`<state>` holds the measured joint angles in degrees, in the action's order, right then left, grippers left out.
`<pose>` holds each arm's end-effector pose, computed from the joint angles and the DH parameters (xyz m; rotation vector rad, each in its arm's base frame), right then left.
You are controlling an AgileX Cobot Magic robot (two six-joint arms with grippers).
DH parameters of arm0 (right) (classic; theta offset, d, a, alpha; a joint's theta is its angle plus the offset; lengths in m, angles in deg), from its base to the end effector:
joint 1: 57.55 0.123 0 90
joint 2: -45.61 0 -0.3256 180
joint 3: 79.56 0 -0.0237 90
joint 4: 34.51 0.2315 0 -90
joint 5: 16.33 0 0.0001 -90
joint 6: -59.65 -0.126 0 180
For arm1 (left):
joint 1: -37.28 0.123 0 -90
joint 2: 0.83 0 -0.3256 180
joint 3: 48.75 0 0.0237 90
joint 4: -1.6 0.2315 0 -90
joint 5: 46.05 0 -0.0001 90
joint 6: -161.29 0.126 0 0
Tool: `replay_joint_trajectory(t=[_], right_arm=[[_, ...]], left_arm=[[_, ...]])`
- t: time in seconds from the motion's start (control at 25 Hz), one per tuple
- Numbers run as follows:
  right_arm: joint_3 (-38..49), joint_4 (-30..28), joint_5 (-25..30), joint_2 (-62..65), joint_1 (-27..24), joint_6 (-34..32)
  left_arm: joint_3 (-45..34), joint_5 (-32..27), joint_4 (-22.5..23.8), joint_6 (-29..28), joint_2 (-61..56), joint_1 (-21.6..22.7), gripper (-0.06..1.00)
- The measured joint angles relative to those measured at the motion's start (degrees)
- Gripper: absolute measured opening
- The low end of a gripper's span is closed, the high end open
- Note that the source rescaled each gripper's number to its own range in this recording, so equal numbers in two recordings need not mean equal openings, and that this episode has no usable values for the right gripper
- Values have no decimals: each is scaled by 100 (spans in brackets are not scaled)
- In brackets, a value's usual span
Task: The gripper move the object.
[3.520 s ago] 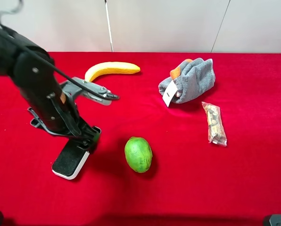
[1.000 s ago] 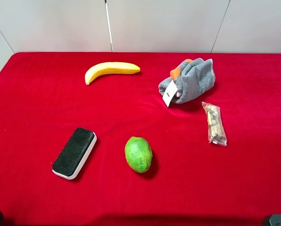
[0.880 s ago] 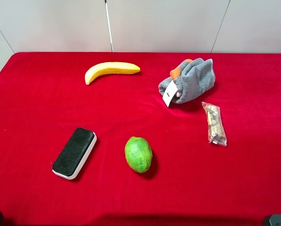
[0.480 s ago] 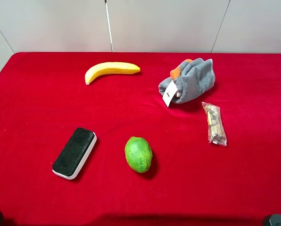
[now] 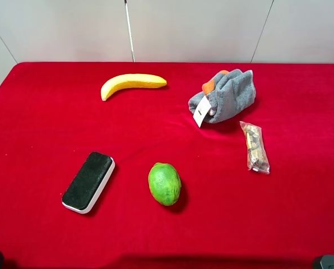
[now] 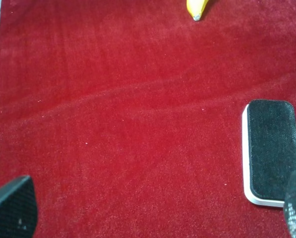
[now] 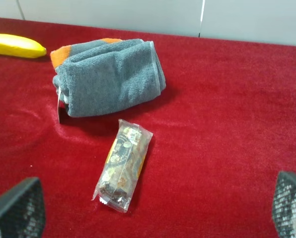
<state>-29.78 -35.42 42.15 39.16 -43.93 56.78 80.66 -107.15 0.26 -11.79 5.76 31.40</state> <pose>-0.0286 -0.0087 0.2552 -0.1875 1.9970 0.1656 -0.0310 0.0006 0.2460 0.2310 2.0512 -0.0169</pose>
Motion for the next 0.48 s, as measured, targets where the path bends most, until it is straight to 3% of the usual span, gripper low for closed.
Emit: replay_joint_trajectory(t=[0.48], right_arm=[[0, 0, 0, 0, 0, 0]], left_arm=[[0, 0, 0, 5, 0, 0, 100]])
